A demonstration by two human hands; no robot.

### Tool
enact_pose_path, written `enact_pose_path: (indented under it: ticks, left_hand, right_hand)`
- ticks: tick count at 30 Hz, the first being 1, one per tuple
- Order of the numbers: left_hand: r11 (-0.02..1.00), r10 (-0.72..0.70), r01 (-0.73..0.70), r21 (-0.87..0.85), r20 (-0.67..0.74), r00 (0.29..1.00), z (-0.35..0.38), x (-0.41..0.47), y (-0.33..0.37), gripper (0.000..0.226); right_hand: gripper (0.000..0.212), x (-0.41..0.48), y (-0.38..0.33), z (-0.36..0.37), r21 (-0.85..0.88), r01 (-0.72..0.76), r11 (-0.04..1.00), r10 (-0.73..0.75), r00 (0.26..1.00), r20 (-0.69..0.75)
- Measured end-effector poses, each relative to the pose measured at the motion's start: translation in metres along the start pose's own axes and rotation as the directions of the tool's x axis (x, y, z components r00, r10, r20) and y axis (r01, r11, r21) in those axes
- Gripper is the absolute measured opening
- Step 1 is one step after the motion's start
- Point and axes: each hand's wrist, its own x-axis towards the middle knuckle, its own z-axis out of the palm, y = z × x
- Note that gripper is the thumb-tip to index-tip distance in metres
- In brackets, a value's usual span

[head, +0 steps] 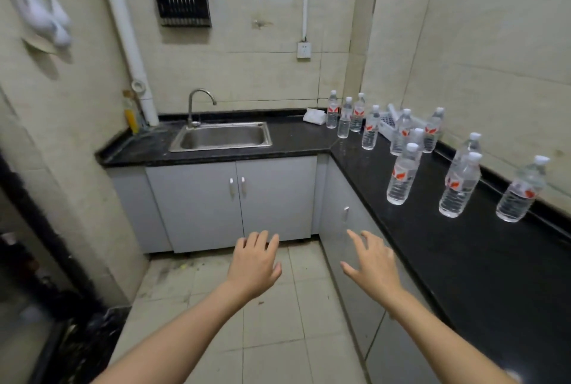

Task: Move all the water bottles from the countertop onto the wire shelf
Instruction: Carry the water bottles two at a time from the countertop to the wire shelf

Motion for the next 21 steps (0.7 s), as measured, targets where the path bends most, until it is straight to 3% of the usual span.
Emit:
enact_pose_path:
  ticks: [10, 12, 16, 21]
  left_hand:
    - [0.990, -0.142, 0.142, 0.003, 0.023, 0.990, 0.042, 0.142, -0.048, 0.046]
    - [0.988, -0.154, 0.154, 0.008, 0.046, 0.987, 0.055, 0.171, -0.056, 0.055]
    - [0.988, -0.153, 0.153, -0.020, -0.016, 0.988, 0.082, 0.240, -0.080, 0.059]
    - [0.967, -0.152, 0.160, -0.199, 0.057, 0.987, 0.096, 0.350, -0.111, 0.057]
  right_hand:
    - [0.068, 0.172, 0.015, 0.026, -0.042, 0.062, 0.997, -0.057, 0.992, 0.117]
    - [0.067, 0.203, 0.016, 0.035, -0.034, 0.082, 0.996, -0.078, 0.989, 0.123]
    - [0.067, 0.274, 0.017, 0.050, -0.071, 0.086, 0.994, -0.076, 0.989, 0.130]
    - [0.066, 0.380, 0.017, 0.062, -0.103, 0.000, 0.995, 0.012, 0.993, 0.114]
